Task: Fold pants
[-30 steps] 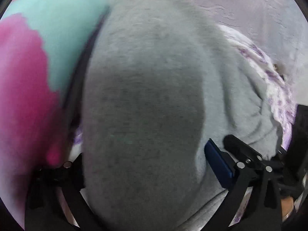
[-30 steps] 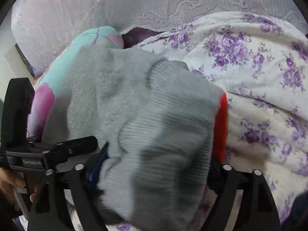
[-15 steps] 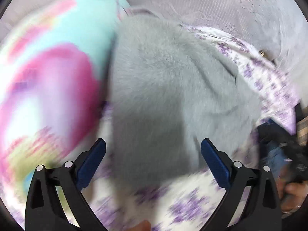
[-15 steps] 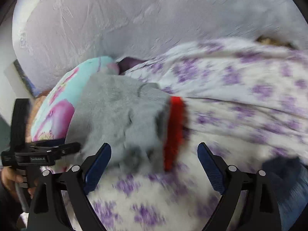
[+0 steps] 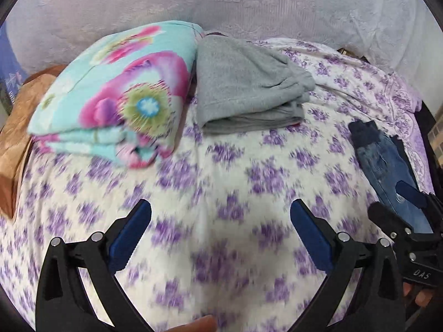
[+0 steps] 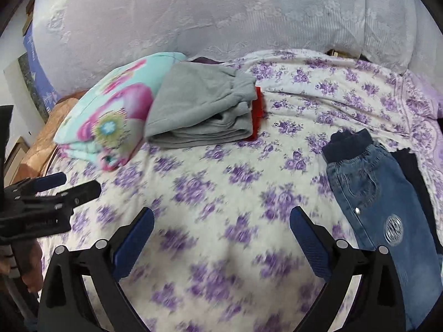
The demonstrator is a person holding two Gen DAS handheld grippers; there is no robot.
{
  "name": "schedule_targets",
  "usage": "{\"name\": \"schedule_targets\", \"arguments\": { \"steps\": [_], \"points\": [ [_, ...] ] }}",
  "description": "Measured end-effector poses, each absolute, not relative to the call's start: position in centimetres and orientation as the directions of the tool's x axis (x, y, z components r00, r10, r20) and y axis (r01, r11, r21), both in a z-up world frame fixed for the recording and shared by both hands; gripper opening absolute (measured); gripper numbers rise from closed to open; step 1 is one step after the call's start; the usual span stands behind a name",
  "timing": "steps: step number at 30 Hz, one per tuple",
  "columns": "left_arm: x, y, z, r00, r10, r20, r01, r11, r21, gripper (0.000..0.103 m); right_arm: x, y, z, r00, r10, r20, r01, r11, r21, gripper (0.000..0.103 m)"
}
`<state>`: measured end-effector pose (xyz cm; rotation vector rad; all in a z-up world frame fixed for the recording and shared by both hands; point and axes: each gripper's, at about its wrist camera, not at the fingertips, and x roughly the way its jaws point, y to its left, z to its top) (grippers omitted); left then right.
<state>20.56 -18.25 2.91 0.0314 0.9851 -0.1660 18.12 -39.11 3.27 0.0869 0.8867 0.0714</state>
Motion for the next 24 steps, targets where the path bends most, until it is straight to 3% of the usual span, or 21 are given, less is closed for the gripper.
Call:
{"name": "schedule_targets", "arguments": {
  "steps": [12, 24],
  "points": [
    [13.9, -15.2, 6.5, 0.588, -0.128, -0.799, 0.162, 0.986, -0.038, 0.098, 11.4, -34.3, 9.2, 0.703, 0.027, -0.711, -0.026, 1.0, 0.012, 0.099],
    [10.8, -13.4, 7.3, 0.621, -0.125, -0.774, 0.146, 0.988, -0.043, 0.098, 8.4, -32.9, 9.4, 0.716, 0.028, -0.698, -0.03, 1.0, 0.01, 0.099]
  ]
}}
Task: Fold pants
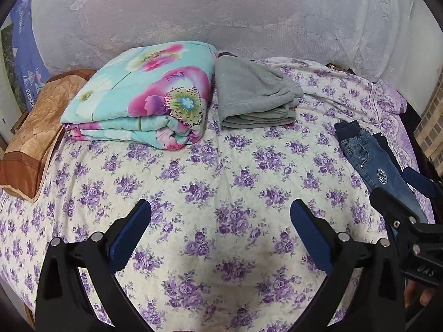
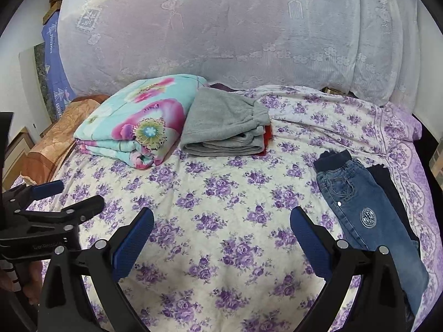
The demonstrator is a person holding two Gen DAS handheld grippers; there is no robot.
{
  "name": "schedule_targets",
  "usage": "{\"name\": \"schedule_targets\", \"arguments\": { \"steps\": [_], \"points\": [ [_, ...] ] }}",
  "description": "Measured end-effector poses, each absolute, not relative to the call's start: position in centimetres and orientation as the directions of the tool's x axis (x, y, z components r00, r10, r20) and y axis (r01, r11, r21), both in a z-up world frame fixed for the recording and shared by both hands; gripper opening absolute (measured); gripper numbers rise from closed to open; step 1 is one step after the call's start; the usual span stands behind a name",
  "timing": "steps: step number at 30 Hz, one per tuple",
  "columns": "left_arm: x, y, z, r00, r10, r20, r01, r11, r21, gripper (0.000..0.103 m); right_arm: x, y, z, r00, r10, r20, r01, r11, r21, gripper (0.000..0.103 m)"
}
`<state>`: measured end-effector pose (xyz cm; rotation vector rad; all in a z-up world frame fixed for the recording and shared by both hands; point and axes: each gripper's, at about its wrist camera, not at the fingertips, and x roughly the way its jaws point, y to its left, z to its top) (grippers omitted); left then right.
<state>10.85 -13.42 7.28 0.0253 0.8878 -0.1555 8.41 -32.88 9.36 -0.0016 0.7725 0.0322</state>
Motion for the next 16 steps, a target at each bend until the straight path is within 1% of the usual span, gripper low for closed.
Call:
{"name": "schedule_targets", "arguments": {
  "steps": [5, 11, 16],
  "points": [
    [9.9, -13.1, 7.3, 0.631, -0.127, -0.765, 0.154, 0.987, -0.038, 0.098, 8.1, -32.8, 9.2, 0.712, 0.041, -0.701, -0.022, 0.999, 0.036, 0.099],
    [9.4, -13.9, 6.9, 0.617, -0.136, -0.775, 0.192, 0.981, -0.019, 0.098, 7.5, -32.6, 8.7, 0.699, 0.046, -0.714, -0.026, 0.999, 0.039, 0.099],
    [9.2, -14.1, 6.2, 0.603, -0.13, -0.787, 0.189, 0.982, -0.018, 0.098, 7.2, -32.5, 7.8, 0.681, 0.045, -0.731, -0.023, 0.999, 0.04, 0.099]
  ]
}}
